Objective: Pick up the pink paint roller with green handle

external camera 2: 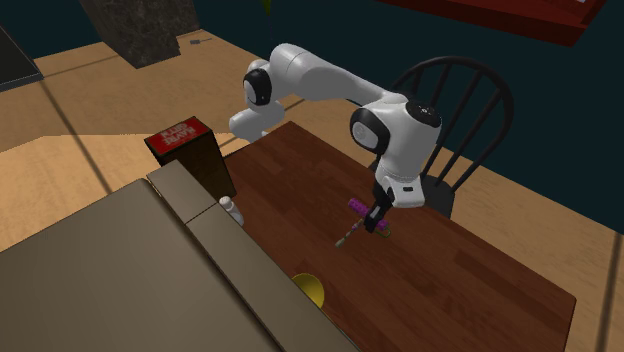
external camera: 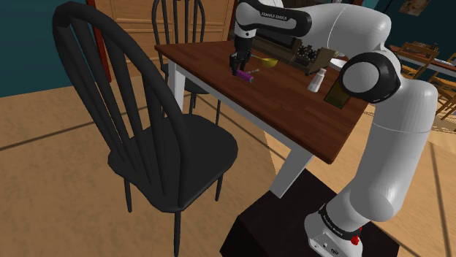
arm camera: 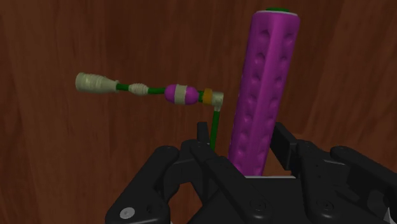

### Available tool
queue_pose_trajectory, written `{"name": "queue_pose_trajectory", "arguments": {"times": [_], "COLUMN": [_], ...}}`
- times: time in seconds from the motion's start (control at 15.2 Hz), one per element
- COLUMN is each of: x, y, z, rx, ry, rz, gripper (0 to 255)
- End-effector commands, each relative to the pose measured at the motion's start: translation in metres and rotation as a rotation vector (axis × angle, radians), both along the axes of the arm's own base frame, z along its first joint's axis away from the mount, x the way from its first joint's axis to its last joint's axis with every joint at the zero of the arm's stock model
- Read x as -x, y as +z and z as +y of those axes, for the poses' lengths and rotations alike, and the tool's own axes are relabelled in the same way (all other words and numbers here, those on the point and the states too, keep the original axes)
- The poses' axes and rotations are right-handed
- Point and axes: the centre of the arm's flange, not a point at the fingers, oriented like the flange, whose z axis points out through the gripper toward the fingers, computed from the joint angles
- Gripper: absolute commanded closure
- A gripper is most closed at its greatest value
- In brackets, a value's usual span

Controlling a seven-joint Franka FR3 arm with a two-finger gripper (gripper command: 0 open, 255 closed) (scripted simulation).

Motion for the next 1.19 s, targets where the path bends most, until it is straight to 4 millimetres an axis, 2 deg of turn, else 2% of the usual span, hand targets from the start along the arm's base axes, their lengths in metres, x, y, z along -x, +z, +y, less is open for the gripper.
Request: {"name": "queue_pose_trajectory", "arguments": {"times": [0.0, 0.99, 1.12], "x": [0.000, 0.000, 0.000], "y": [0.000, 0.079, 0.079], "z": [0.001, 0.001, 0.001], "rx": [0.000, 0.000, 0.000], "ry": [0.001, 0.001, 0.001], "rz": [0.002, 0.002, 0.002], "gripper": [255, 255, 255]}}
